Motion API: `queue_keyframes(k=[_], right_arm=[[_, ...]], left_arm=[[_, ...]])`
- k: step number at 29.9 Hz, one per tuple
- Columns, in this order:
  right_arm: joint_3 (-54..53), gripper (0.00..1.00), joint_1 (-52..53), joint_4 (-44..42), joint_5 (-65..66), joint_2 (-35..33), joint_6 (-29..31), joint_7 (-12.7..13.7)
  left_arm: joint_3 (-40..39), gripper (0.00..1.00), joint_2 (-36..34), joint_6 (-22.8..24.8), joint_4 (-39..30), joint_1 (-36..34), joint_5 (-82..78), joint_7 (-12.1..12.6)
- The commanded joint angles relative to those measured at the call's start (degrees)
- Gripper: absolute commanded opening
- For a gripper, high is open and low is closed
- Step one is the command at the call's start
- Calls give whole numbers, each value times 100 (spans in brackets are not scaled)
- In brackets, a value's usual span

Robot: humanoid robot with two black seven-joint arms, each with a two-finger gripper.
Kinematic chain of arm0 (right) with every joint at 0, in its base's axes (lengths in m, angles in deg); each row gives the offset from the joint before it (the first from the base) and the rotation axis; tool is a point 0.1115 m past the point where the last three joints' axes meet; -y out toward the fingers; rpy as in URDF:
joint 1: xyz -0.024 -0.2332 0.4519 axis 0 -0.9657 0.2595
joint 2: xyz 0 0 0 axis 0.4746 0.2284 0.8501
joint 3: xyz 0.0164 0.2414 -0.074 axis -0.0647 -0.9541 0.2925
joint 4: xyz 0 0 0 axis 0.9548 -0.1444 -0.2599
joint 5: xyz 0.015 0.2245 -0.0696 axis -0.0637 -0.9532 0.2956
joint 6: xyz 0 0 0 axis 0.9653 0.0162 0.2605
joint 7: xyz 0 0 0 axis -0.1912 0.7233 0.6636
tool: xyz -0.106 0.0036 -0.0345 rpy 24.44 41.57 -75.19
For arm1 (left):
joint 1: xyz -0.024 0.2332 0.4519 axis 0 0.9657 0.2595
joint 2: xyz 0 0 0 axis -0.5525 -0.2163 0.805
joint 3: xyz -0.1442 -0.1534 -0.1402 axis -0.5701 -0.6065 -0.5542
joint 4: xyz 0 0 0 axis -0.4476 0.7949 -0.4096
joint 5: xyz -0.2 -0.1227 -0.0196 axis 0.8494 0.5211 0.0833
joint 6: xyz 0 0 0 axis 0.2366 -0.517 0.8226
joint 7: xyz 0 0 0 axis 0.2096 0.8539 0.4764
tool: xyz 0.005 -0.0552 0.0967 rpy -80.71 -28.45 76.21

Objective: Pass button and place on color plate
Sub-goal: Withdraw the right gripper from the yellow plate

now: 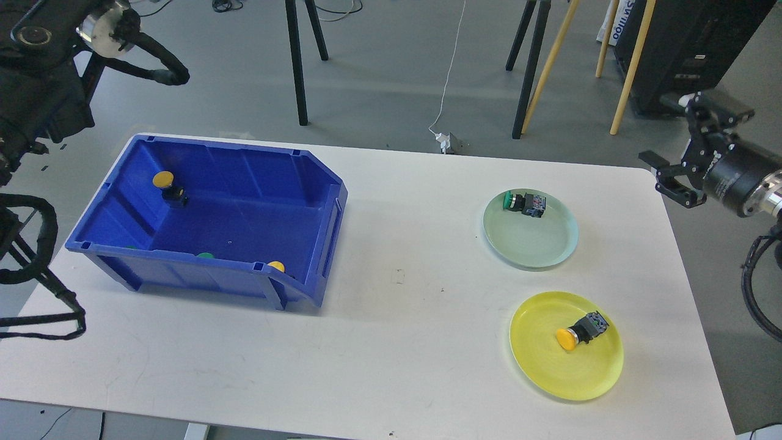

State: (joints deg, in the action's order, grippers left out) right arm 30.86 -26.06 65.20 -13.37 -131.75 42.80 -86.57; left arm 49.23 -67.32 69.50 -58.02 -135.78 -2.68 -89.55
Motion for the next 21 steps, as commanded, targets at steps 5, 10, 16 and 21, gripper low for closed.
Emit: queue_keyframes(k=[5,10,16,21], right_arm=[[1413,98,2079,-2209,13,1194,2,458],[2513,98,2933,-3711,13,2002,55,423],[2822,98,3128,-4435,-5,2496,213,414],[2752,98,3250,-4408,-23,2461,196,327]], left_arm=[[2,99,-45,1,-17,75,-716,-41],[2,99,-19,1,-44,224,-1227,-155],[-68,99,-98,1,-211,233,-1218,-287],[-42,99,-142,1,-219,242,-1218,-278]])
